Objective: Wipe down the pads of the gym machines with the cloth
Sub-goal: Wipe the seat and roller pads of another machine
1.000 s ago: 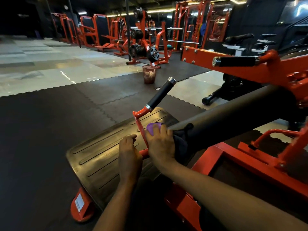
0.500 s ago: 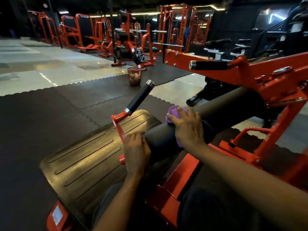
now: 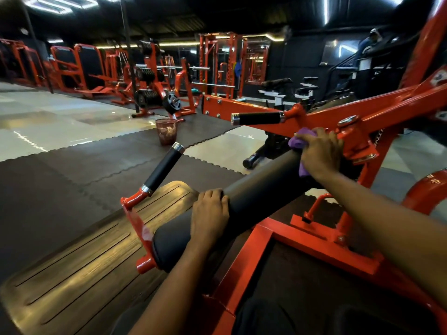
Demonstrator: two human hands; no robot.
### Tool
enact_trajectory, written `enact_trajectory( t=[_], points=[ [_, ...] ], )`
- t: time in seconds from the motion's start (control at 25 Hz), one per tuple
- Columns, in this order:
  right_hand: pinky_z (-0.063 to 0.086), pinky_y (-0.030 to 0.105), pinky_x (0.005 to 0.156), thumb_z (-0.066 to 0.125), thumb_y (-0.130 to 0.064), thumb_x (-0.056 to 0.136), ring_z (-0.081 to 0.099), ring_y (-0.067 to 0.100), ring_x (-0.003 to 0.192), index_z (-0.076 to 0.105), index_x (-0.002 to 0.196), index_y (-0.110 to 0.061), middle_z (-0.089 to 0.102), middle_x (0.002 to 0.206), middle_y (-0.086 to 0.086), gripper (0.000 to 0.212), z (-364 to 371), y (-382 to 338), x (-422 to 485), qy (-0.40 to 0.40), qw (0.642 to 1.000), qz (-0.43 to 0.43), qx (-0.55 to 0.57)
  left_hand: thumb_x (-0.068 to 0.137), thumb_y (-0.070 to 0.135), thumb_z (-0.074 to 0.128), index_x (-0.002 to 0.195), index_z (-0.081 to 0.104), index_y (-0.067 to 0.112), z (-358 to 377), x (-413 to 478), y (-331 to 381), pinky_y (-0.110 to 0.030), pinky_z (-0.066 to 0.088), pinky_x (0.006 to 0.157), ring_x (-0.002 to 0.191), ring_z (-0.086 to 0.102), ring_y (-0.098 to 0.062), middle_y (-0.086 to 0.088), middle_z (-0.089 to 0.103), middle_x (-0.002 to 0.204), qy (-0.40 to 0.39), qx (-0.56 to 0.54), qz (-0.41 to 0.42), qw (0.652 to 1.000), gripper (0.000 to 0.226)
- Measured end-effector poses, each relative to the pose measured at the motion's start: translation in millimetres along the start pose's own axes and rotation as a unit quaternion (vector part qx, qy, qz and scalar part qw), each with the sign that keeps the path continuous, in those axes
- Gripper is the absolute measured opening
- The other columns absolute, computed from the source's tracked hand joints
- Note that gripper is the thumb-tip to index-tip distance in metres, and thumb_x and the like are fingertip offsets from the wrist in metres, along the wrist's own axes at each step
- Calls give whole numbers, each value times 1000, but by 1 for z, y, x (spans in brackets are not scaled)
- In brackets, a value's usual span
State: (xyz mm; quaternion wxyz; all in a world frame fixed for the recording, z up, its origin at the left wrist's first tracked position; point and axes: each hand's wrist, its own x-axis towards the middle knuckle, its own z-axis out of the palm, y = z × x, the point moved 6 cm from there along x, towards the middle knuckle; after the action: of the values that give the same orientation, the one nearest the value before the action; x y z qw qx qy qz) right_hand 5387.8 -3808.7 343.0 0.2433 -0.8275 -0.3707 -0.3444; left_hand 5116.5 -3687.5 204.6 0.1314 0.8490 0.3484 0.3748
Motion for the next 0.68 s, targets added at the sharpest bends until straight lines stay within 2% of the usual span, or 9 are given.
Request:
enact_trajectory(
  t=[0.04,0.12,0.2,0.24,0.32,0.44,0.52,0.6,0.68],
  points=[
    [38,44,91,54,-14,94,51,38,106,67,128,-34,60,127,10,41,-7,6,11,2,1000,6,27,104,36,41,131,58,16,0,-4,0,-36,43,100,117,51,-18,-4,62,127,9,2,-3,1000,37],
    [39,46,92,60,-20,94,51,36,110,60,138,-33,58,132,9,46,-13,-2,19,2,995,-99,14,101,39,45,129,57,18,0,-15,4,-36,41,100,117,48,-17,-3,60,126,42,8,-4,999,38],
    [37,48,96,58,-39,94,46,35,124,47,147,-37,50,145,7,54,-1,-9,12,-53,974,-219,-29,97,41,47,126,57,18,2,-26,11,-37,39,100,119,44,-18,-3,57,126,81,17,3,997,38],
    [37,51,100,52,-50,94,44,35,130,42,150,-41,46,150,6,58,8,-7,10,-85,969,-228,-35,96,41,47,126,56,18,3,-31,13,-38,38,101,120,43,-18,-3,56,127,95,22,9,995,39],
    [39,53,105,42,-59,92,46,33,133,46,148,-40,50,149,7,59,19,0,4,-100,983,-155,16,96,41,48,128,55,18,7,-38,15,-39,36,104,124,42,-19,-4,54,131,108,27,13,994,40],
    [44,46,104,51,-46,93,59,31,120,61,137,-32,64,135,5,47,20,-20,-22,-27,994,-67,86,97,42,47,133,53,17,13,-42,15,-39,35,105,129,40,-21,-5,50,138,104,47,5,993,44],
    [47,45,101,57,-34,95,60,30,118,59,139,-34,63,136,4,43,16,-30,-37,-16,985,-149,89,98,44,45,134,52,16,18,-44,14,-39,36,103,129,41,-22,-6,49,139,100,60,7,993,46],
    [47,46,100,53,-31,97,58,31,120,54,143,-38,60,140,4,46,14,-18,-29,-49,969,-231,71,98,45,44,135,50,16,21,-49,13,-39,37,101,128,42,-23,-7,48,140,97,56,17,994,47],
    [44,47,103,54,-24,97,56,34,121,55,142,-36,59,139,8,46,14,-1,-9,-46,982,-155,93,98,45,45,137,48,16,22,-52,12,-40,39,101,129,41,-24,-7,46,142,94,52,18,994,48]
  ],
)
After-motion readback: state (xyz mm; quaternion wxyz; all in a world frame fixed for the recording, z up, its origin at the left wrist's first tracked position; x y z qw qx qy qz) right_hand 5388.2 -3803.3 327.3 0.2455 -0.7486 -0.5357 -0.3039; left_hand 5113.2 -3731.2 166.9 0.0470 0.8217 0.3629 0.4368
